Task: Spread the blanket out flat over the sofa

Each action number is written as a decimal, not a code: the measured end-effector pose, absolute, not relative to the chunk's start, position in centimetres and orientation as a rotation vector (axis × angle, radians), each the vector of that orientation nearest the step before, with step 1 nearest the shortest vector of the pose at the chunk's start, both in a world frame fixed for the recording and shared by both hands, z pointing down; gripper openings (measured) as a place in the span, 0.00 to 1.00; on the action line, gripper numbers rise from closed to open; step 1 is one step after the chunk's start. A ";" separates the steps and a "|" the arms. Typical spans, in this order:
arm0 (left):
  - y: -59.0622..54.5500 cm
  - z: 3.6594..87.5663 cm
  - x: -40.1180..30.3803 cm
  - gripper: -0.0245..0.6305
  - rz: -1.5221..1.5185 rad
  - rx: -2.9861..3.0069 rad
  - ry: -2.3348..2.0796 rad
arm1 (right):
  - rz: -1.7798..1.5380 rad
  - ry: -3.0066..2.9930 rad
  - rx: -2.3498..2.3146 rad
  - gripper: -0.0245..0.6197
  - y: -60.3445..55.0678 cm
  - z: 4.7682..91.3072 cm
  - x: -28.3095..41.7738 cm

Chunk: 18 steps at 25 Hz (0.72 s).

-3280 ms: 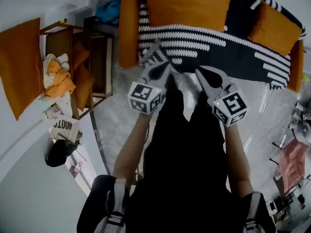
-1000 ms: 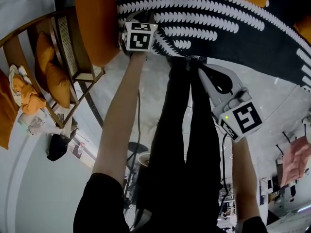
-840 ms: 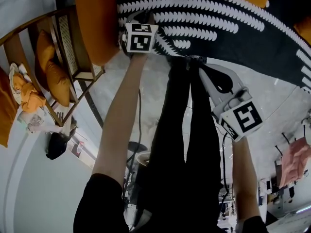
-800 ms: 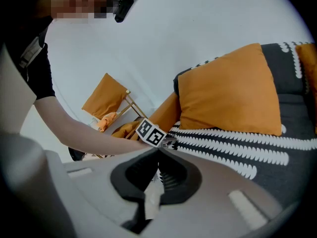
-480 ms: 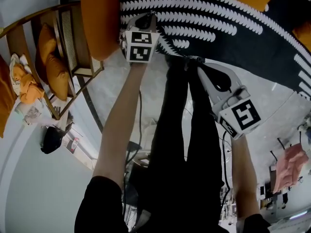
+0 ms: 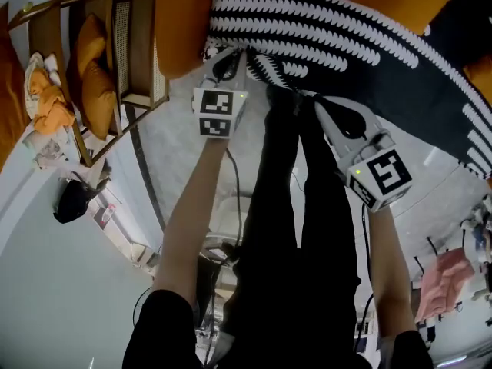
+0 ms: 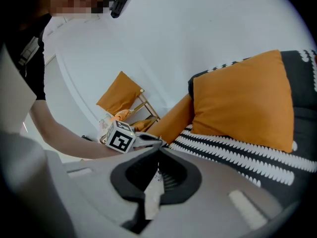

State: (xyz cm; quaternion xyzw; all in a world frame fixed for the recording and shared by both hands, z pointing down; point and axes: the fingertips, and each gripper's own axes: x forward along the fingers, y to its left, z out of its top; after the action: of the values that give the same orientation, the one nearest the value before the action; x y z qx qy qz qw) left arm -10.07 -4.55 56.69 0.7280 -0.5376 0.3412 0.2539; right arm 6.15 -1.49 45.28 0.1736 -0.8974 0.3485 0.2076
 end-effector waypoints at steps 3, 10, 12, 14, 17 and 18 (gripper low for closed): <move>-2.0 56.1 -11.5 0.06 0.912 1.959 -1.490 | 0.969 -2.514 0.448 0.04 -0.7 45.6 4.8; 3.3 54.1 -12.7 0.06 0.868 1.896 -1.487 | 0.966 -2.492 0.411 0.04 2.2 44.3 3.6; 4.8 54.0 -13.4 0.06 0.880 1.897 -1.477 | 0.952 -2.493 0.406 0.04 3.1 44.3 2.7; 6.2 54.5 -14.5 0.06 0.901 1.897 -1.479 | 0.932 -2.510 0.400 0.04 3.7 44.9 1.7; 8.8 55.2 -16.4 0.06 0.906 1.892 -1.482 | 0.913 -2.532 0.392 0.04 5.4 45.6 -0.1; 9.7 55.2 -17.1 0.06 0.899 1.899 -1.478 | 0.907 -2.535 0.393 0.04 6.2 45.4 -0.8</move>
State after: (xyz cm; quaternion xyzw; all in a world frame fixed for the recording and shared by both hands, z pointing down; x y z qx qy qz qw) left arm -17.08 9.72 55.15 0.7091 -0.5520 0.3358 0.2822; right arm -0.80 6.15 45.36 0.1413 -0.9112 0.3260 0.2086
